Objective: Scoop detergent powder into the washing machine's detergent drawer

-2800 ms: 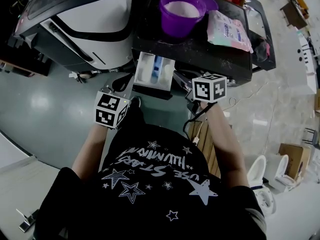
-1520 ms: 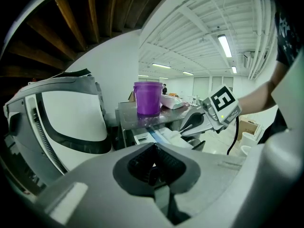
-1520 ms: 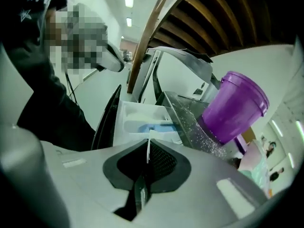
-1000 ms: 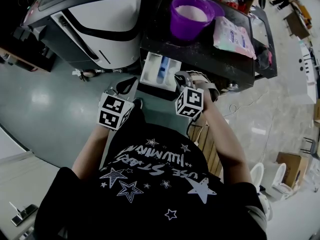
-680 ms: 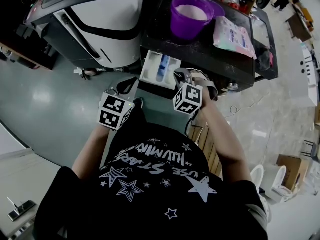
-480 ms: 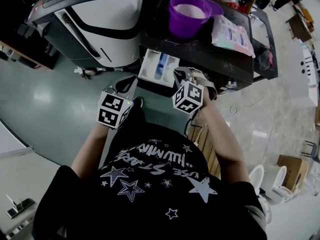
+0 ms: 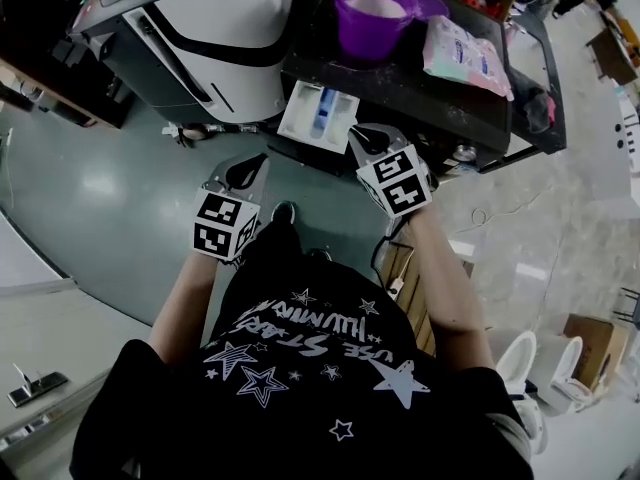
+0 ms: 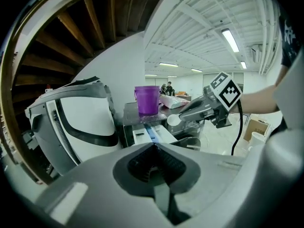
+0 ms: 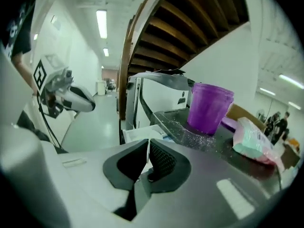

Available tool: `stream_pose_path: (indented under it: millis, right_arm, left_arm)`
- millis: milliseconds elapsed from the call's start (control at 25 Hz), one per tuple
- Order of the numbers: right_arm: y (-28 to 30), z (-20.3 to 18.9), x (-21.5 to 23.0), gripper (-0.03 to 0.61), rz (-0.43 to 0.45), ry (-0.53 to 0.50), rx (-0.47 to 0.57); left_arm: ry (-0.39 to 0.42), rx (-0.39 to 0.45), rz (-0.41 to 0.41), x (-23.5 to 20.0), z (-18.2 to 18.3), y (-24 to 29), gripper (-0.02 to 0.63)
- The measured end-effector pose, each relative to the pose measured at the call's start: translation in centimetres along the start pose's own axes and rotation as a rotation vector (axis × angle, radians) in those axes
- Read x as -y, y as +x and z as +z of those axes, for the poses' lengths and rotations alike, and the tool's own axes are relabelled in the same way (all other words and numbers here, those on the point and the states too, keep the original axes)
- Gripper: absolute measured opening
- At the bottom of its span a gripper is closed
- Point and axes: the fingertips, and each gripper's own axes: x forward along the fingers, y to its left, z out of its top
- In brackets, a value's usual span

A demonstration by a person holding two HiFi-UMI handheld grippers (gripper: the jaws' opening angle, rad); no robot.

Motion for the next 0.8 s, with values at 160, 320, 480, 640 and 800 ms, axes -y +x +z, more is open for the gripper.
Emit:
stream_pose_path:
  millis: [160, 320, 480, 640, 800]
  right_arm:
    - [-1.1, -0.3, -0.3, 0.035, 0.015, 0.102, 0.032]
    - [-1.7, -1.6, -0.1, 0.035, 0.007, 0.155, 0.025]
    - [-2.5, -2.8, -0.3, 0.035, -0.007, 0.211, 0.010]
    - [-3.0, -3.1, -1.0, 0.035, -0.017, 0.257, 0.006]
    - [-3.2, -2.7, -3.3, 0.035, -0.026, 0.265, -0.004]
  left_arm:
    - [-0.004, -0.011, -0.011, 0.9, -0.4, -0.3, 0.001]
    - [-0.001, -0.027, -0.043, 1.9, -1.1, 0.4, 0.001]
    - [0.001, -0.025, -0.074, 2.4, -1.3, 0.4, 0.001]
    - [-0.012, -0.007, -0.078, 1.9, -1.5, -0.5, 0.001]
    - [-0.021, -0.005, -0.087, 1.1, -2.8, -2.6, 0.001]
